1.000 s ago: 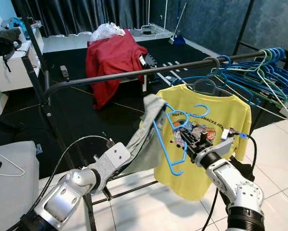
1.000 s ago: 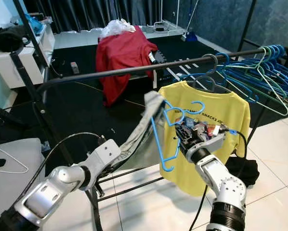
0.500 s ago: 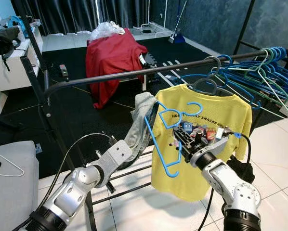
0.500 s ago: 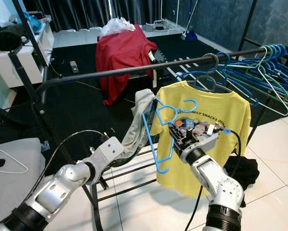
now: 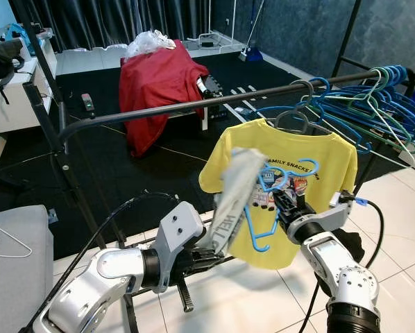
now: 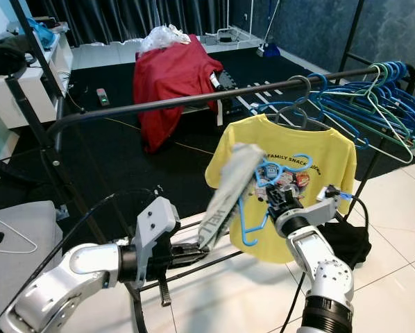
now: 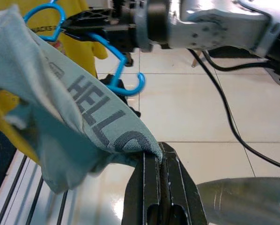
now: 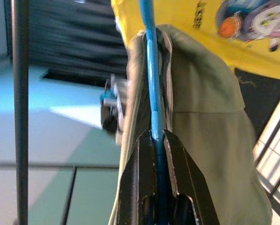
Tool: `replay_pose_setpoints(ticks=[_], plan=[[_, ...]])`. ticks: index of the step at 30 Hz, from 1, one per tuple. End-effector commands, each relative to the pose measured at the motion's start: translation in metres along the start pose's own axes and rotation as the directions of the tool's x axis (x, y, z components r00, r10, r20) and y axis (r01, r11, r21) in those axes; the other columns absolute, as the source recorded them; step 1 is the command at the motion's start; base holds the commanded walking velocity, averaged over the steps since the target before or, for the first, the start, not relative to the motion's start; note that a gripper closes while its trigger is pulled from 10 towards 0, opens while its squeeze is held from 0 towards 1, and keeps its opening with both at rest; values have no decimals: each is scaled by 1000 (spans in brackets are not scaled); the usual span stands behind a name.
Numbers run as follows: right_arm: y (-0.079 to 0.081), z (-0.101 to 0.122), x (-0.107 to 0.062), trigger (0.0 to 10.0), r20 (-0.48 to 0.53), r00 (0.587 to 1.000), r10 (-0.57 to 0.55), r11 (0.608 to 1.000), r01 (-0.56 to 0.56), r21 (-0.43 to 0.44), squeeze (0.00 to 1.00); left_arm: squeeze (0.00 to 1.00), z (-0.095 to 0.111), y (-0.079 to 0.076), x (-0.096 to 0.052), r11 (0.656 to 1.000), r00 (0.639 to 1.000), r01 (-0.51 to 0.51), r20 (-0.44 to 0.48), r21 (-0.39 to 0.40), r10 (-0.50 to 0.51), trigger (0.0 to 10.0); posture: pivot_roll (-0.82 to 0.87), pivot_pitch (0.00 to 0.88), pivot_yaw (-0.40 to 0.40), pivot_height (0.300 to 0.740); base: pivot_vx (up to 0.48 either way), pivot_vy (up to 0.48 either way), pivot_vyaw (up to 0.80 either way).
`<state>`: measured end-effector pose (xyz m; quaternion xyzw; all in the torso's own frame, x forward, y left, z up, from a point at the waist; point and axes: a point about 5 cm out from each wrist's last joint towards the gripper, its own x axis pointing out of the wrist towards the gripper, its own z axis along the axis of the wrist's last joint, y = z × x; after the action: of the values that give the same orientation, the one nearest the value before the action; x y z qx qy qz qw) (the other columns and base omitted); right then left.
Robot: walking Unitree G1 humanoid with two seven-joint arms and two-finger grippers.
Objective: Hang hanger
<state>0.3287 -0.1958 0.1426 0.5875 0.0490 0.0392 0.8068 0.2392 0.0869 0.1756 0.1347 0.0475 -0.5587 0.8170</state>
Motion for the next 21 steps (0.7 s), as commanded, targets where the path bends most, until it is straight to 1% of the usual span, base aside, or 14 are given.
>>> replay_pose_setpoints(ticks=[1, 2, 3, 5, 6, 7, 8, 10, 13, 15, 17, 18, 20, 21], plan=[[1, 8, 2, 0, 74, 997, -16, 998, 12, 62, 0, 0, 0, -5, 0, 999, 999, 36, -18, 27, -35, 10000, -54, 82, 5, 735, 0, 0, 0], [1, 8, 2, 0, 74, 997, -16, 998, 12, 62, 0, 0, 0, -5, 0, 999, 999, 36, -18, 27, -35, 10000, -54, 82, 5, 735, 0, 0, 0], [5, 11, 3, 0, 94, 996, -7, 993, -5, 121, 0, 0, -4, 0, 2, 998, 999, -11, -47, 58, 13, 10000, -54, 80, 5, 735, 0, 0, 0], [5, 11, 3, 0, 94, 996, -7, 993, -5, 121, 0, 0, -4, 0, 2, 998, 999, -11, -47, 58, 13, 10000, -54, 80, 5, 735, 0, 0, 0], [12, 10, 4, 0, 85, 996, 31, 985, -45, 165, 0, 0, -10, 10, 5, 991, 992, -91, -77, 100, 99, 10000, -55, 77, 5, 735, 0, 0, 0], [21, 3, 3, 0, 27, 995, 92, 982, -95, 162, 0, 0, -20, 26, 9, 965, 965, -223, -110, 140, 239, 10000, -61, 76, 6, 735, 0, 0, 0], [27, -3, 2, 0, -17, 991, 132, 980, -128, 153, 0, 0, -26, 35, 10, 940, 938, -300, -130, 163, 322, 10000, -61, 76, 6, 735, 0, 0, 0], [30, -7, 2, 0, -46, 987, 153, 979, -145, 142, 0, 0, -29, 40, 11, 924, 921, -340, -139, 173, 365, 10000, -61, 76, 6, 735, 0, 0, 0], [31, -10, 1, 0, -61, 985, 159, 980, -150, 129, 0, 0, -30, 42, 10, 918, 912, -357, -148, 171, 382, 10000, -61, 76, 6, 735, 0, 0, 0], [27, -16, -1, 0, -104, 984, 146, 985, -134, 107, 0, 0, -34, 49, 12, 903, 892, -394, -168, 174, 421, 10000, -66, 74, 5, 735, 0, 0, 0], [17, -32, -8, 0, -203, 974, 101, 994, -93, 50, 0, 0, -36, 69, 18, 839, 822, -515, -176, 179, 542, 10000, -76, 73, 8, 735, 0, 0, 0], [13, -35, -11, 0, -213, 974, 77, 997, -71, 37, 0, 0, -34, 76, 19, 816, 801, -548, -166, 183, 575, 10000, -81, 74, 13, 735, 0, 0, 0], [11, -32, -11, 0, -190, 980, 63, 997, -54, 51, 0, 0, -31, 78, 20, 815, 803, -552, -153, 175, 576, 10000, -80, 77, 14, 735, 0, 0, 0], [10, -28, -11, 0, -164, 985, 58, 996, -46, 73, 0, 0, -29, 77, 19, 827, 818, -531, -145, 183, 557, 10000, -80, 79, 15, 735, 0, 0, 0]])
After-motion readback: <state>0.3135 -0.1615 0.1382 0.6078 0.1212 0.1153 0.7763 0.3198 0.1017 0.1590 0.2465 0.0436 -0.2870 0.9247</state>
